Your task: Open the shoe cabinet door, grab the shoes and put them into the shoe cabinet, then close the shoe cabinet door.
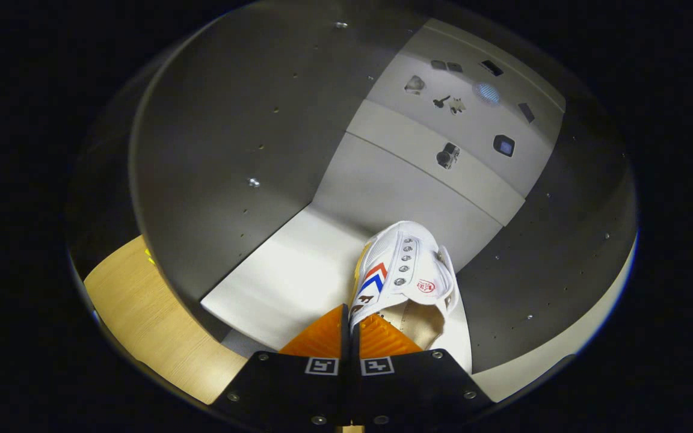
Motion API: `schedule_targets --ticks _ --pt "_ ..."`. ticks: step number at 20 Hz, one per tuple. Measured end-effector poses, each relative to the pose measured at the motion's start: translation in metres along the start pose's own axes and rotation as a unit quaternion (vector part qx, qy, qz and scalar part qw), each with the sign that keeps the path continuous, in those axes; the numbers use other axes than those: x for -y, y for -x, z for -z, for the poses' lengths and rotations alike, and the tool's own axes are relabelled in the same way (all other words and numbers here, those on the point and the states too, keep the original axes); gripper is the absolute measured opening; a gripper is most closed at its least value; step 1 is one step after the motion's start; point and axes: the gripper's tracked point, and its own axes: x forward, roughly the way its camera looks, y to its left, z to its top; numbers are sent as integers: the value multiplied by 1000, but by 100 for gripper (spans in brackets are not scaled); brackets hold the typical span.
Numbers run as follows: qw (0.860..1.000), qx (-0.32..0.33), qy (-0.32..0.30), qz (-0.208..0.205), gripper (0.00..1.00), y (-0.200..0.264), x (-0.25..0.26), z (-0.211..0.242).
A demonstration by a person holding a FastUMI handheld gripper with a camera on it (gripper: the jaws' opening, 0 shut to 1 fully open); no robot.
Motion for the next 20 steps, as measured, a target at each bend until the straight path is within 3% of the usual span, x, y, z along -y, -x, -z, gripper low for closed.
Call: schedule_targets --ticks 11,16,20 --pt "1000 -7 -13 -13 0 -63 30 13" --pt "1000 -11 -18 -22 0 -69 32 13" --pt "1000 2 -2 -1 13 -58 31 16"
